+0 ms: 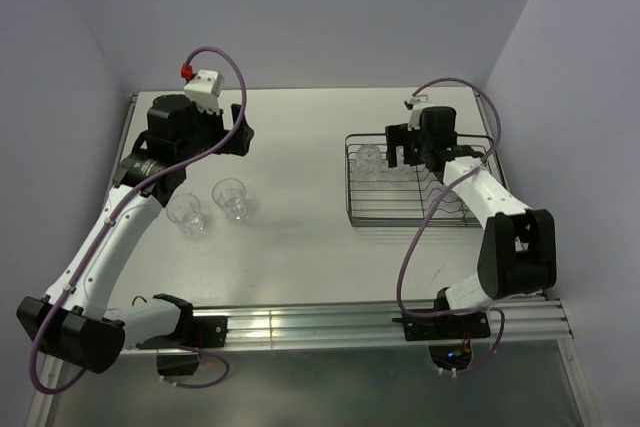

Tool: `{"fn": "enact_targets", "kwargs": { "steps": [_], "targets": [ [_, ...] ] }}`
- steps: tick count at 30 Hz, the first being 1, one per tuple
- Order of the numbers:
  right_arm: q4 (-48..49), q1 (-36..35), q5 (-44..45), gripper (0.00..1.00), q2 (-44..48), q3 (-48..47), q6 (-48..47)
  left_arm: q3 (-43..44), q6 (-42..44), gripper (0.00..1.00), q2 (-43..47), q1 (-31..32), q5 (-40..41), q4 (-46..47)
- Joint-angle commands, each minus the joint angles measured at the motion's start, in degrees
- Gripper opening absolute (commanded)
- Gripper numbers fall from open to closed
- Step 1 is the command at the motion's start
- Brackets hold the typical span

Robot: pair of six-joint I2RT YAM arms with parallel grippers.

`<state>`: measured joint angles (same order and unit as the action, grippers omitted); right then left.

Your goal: Load the cups into the dish rack

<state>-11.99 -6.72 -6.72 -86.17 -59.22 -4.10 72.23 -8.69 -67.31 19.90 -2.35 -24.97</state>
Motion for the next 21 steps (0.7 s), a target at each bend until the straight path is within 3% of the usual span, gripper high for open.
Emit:
{"fn": "enact_targets", "kwargs": {
  "steps": [1,8,14,17,21],
  "targets": [
    [-2.0,0.0,-0.9,1.00,6.4,-2.6,0.1,1.1,1.5,0.99,1.6,-1.4,-3.3,-1.8],
    [-6.6,0.0,0.0,1.00,14.0,-6.8,-1.7,1.4,8.3,0.99,2.5,-3.5,-12.0,-12.1],
    [-11.6,0.0,-3.8,1.00,16.4,-12.2,-0.7,1.3,19.1,0.97,-2.1,-3.6,-15.8,-27.8],
    [-13.8,-0.1,-5.6,1.00,16.0,-14.9,-0.2,-1.4,22.1,0.97,-1.4,-3.6,-14.5,-29.1],
    [-15.7,-0.3,-6.5,1.00,15.2,-16.3,0.1,-1.8,25.4,0.89,-5.2,-3.5,-10.9,-31.0]
  ]
}}
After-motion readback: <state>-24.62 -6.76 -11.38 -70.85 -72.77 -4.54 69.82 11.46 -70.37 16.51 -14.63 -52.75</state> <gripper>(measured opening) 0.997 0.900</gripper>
